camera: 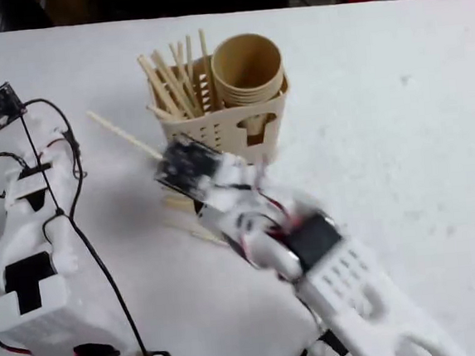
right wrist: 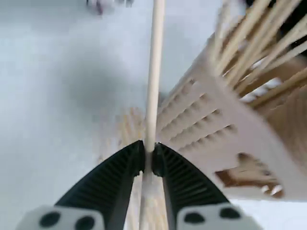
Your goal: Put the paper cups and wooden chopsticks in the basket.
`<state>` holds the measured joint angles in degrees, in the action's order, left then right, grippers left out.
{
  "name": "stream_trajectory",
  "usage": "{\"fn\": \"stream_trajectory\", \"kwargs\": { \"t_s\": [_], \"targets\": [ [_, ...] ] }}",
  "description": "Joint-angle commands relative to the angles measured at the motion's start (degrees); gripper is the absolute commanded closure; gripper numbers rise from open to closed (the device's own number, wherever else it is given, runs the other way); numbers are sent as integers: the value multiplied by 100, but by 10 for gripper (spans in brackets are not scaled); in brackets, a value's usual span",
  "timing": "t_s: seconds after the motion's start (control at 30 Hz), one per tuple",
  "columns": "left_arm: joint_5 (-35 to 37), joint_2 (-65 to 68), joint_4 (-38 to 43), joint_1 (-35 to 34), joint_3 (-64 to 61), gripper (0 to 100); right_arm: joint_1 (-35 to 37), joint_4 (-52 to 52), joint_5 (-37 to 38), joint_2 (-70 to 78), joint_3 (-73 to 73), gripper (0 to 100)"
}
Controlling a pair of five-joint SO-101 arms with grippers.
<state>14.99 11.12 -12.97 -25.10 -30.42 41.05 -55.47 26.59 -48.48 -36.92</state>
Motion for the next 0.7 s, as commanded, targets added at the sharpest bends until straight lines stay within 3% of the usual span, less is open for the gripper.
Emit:
{"fn": "stream_trajectory", "kwargs": {
  "t_s": [0.0,0.1,0.23,0.33,0.67],
  "targets": [
    [-35,-48,-26,84,246,910,-48,505,-70,-989,105,982],
    [-35,-48,-26,84,246,910,-48,1446,-149,-1112,167,982],
    [-35,-48,-26,84,246,910,-92,3609,-747,-646,167,981],
    [-35,-48,-26,84,237,910,-295,5130,-756,136,308,981],
    [-35,-48,-35,92,237,908,-655,5244,-809,3292,2699,981]
  ]
}}
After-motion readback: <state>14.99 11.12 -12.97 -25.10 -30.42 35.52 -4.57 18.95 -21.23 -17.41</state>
